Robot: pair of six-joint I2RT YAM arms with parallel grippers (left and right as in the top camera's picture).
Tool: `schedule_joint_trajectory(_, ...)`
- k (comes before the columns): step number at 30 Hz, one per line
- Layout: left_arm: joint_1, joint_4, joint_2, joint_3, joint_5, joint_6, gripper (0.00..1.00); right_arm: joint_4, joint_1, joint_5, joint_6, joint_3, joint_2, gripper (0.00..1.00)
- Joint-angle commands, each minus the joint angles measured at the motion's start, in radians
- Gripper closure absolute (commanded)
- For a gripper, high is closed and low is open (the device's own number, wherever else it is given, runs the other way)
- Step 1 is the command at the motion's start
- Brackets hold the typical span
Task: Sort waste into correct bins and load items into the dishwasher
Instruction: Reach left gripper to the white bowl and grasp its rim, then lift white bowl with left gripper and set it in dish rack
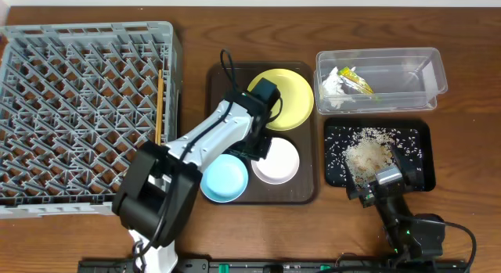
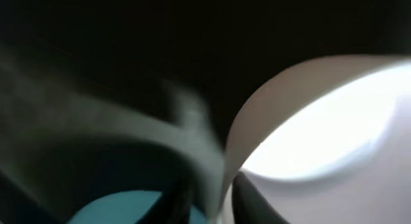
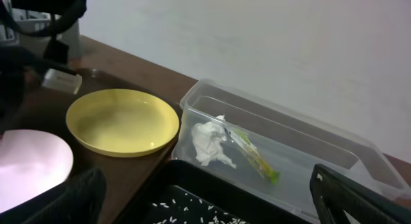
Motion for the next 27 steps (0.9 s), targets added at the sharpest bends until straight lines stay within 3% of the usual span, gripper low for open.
schedule_joint_trajectory(1, 0.0, 0.013, 0.004, -0.004, 0.067, 0.004, 0.9, 0.001, -0.008, 0.005, 0.013, -0.005, -0.006, 0.01)
schedule_joint_trajectory(2, 0.0, 0.012, 0.004, -0.004, 0.078, 0.004, 0.94, 0.001, -0.008, 0.005, 0.013, -0.005, -0.006, 0.01)
schedule_joint_trajectory(11, 0.098, -0.161, -0.122, 0.126, 0.003, 0.008, 0.94, 0.0, -0.008, 0.005, 0.013, -0.005, -0.006, 0.01)
schedule_joint_trajectory(14, 0.145, -0.238, -0.22, 0.188, -0.152, 0.008, 0.94, 0.001, -0.008, 0.005, 0.013, -0.005, -0.006, 0.01)
schedule_joint_trajectory(19, 0.198, -0.298, -0.404, 0.217, -0.559, 0.005, 0.94, 0.0, -0.008, 0.005, 0.013, -0.005, -0.006, 0.01)
schedule_joint_trajectory(23, 0.229, -0.353, -0.476, 0.21, -0.919, -0.085, 0.94, 0.001, -0.008, 0.005, 0.013, -0.005, -0.006, 0.01)
schedule_joint_trajectory(27, 0.26, -0.35, -0.473, 0.174, -1.02, -0.093, 0.94, 0.001, -0.008, 0.005, 0.013, -0.005, -0.006, 0.01)
